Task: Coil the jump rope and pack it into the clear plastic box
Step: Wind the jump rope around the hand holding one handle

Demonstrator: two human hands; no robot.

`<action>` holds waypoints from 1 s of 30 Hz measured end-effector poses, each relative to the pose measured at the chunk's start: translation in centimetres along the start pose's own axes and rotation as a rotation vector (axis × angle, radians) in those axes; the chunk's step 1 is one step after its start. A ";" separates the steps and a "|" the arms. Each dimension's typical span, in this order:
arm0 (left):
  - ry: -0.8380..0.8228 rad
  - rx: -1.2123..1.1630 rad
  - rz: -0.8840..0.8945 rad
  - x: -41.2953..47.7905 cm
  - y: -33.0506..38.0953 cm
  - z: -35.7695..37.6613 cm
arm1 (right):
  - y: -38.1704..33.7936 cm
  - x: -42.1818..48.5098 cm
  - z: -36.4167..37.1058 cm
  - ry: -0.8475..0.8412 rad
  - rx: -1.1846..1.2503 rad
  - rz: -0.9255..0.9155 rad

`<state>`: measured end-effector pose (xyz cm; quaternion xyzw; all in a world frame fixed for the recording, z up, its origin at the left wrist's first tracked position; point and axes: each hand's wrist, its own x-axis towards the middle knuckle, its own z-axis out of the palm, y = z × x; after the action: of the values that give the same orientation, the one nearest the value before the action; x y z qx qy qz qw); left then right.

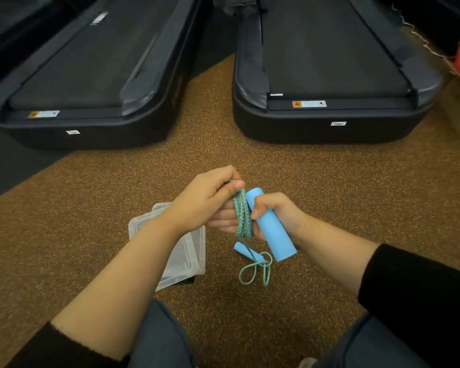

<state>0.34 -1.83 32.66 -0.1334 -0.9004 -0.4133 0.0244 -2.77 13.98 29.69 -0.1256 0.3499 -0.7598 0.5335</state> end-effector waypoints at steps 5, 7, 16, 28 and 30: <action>-0.078 -0.278 -0.165 0.1 -0.3 0.1 | -0.4 -0.1 0.5 -0.101 -0.051 0.039; -0.128 -0.358 -0.220 0.1 -0.5 -0.1 | -0.4 -0.1 0.5 -0.099 -0.061 0.083; -0.149 -0.680 -0.348 0.1 -1.1 0.4 | -1.7 -0.3 1.8 -0.147 0.212 -0.079; -0.264 -0.097 -0.277 0.1 0.2 4.4 | -3.9 0.0 0.2 0.048 0.219 -0.333; -0.294 -0.043 -0.245 -0.1 0.4 4.4 | -4.1 -0.1 -0.3 0.088 0.217 -0.342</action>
<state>0.80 1.75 30.02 -0.0821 -0.8948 -0.4082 -0.1608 -5.91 14.93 32.20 -0.0917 0.2627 -0.8772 0.3914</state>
